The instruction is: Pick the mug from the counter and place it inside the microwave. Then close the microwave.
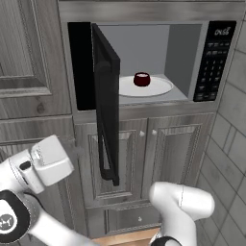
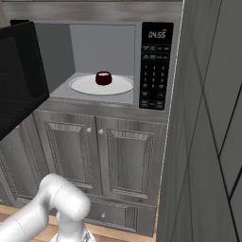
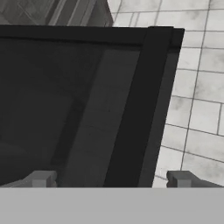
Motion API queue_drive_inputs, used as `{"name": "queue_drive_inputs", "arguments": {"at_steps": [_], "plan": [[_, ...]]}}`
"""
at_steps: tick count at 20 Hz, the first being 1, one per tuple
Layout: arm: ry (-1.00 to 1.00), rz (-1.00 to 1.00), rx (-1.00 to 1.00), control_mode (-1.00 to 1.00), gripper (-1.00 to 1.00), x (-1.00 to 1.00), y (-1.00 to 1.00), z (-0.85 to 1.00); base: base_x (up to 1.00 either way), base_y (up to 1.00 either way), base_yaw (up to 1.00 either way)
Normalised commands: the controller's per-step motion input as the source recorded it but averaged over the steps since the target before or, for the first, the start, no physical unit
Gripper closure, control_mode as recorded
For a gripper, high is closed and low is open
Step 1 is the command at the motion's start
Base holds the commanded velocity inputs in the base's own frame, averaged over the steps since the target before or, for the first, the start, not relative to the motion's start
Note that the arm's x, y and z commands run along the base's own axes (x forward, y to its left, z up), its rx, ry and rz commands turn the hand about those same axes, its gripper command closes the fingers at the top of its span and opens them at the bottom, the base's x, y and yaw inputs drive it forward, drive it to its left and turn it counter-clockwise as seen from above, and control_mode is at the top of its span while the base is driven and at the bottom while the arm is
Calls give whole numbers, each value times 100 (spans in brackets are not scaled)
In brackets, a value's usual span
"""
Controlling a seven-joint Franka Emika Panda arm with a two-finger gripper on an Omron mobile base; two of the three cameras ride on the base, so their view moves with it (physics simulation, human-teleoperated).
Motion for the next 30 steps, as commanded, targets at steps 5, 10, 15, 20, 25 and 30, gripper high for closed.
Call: {"name": "queue_drive_inputs", "arguments": {"at_steps": [5,10,15,20,25,30], "plan": [[0,0,0,-100,-100,27,22,-7,0,0,0],[0,0,0,-100,-100,0,3,0,0,0,0],[0,-3,0,-100,-100,0,-7,0,0,0,0],[0,-1,0,-100,-100,0,-20,2,0,0,0],[2,0,0,-100,-100,0,-28,4,0,0,0],[4,0,0,-100,-100,0,-35,8,0,0,0]]}}
